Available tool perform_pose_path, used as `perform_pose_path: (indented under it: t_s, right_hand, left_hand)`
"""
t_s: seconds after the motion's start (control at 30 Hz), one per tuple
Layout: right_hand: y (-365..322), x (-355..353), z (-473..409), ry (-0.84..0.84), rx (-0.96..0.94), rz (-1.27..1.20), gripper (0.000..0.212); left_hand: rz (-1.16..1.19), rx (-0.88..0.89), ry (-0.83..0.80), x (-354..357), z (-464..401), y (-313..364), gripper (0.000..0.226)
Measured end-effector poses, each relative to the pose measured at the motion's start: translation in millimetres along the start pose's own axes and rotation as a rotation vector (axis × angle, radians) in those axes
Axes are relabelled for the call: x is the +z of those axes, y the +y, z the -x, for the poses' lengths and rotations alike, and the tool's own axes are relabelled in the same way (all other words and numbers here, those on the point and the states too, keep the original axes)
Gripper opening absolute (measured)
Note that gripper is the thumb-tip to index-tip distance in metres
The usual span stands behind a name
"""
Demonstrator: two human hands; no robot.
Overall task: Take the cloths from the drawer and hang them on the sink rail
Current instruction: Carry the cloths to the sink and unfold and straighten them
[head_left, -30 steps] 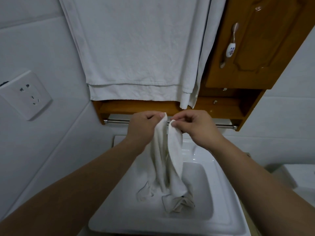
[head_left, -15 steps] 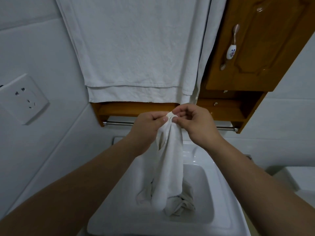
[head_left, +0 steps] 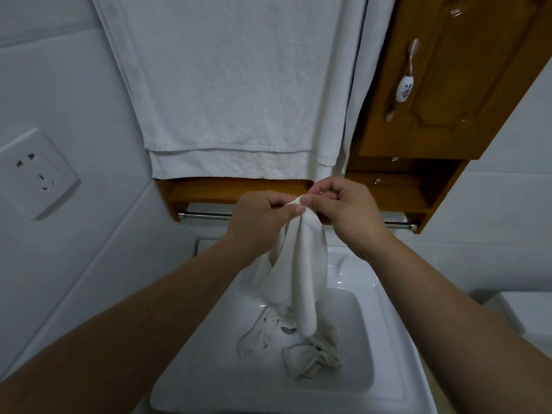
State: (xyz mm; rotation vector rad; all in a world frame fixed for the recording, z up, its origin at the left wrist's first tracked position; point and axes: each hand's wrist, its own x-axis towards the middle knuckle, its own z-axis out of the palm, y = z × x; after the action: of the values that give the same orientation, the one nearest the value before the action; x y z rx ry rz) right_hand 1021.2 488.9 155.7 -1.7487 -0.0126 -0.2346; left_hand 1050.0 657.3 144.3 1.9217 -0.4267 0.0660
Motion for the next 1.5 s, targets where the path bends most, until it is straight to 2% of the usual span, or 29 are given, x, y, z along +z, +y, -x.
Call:
perform_pose_path:
  t_s: [0.1, 0.3, 0.4, 0.53, 0.63, 0.73, 0.83, 0.93, 1.07, 1.2, 1.4, 1.5]
  right_hand:
    - [2.1, -0.8, 2.8, -0.048, 0.030, -0.090, 0.008]
    - [19.2, 4.2, 10.1, -0.137, 0.063, -0.211, 0.021]
    - [32.7, 4.1, 17.0, -0.199, 0.127, -0.309, 0.014]
    - [46.7, 0.7, 21.0, -0.254, 0.231, -0.419, 0.022]
    - [52.9, -4.1, 23.3, -0.268, 0.232, -0.436, 0.013]
    - [56.1, -9.4, 25.8, -0.244, 0.178, -0.247, 0.006]
    - [63.0, -11.7, 28.5, -0.239, 0.136, 0.002, 0.015]
    - [71.0, -14.6, 35.7, -0.235, 0.145, 0.024, 0.015]
    - [80.2, -22.4, 41.7, -0.261, 0.203, -0.095, 0.020]
    - [89.6, -34.5, 44.2, -0.244, 0.219, -0.103, 0.020]
    - [118.8, -54.8, 59.8, -0.311, 0.223, 0.461, 0.019]
    - [131.5, -59.9, 68.4, -0.290, 0.222, 0.612, 0.004]
  left_hand:
    - [-0.183, 0.097, -0.007, -0.4, -0.4, 1.8, 0.014]
    - [0.043, -0.023, 0.083, -3.5, -6.7, 4.9, 0.019]
    - [-0.030, 0.035, 0.073, -11.1, -11.6, 7.8, 0.021]
    - [-0.091, 0.084, 0.075, -19.0, -15.1, 6.8, 0.020]
    - [-0.063, 0.083, 0.062, -25.9, -17.5, 3.5, 0.019]
    - [-0.055, 0.075, 0.055, -31.8, -19.2, -1.2, 0.019]
    - [-0.062, 0.078, 0.063, -37.9, -21.2, -6.3, 0.021]
    - [-0.036, 0.067, 0.120, -50.1, -26.3, -9.3, 0.021]
    - [0.066, -0.002, 0.156, -64.5, -32.0, -13.8, 0.021]
    - [-0.002, 0.052, 0.161, -68.9, -29.4, -19.7, 0.019]
    - [0.004, -0.019, 0.232, -82.2, -27.0, -23.7, 0.019]
    - [-0.150, 0.011, 0.215, -86.4, -24.2, -25.3, 0.021]
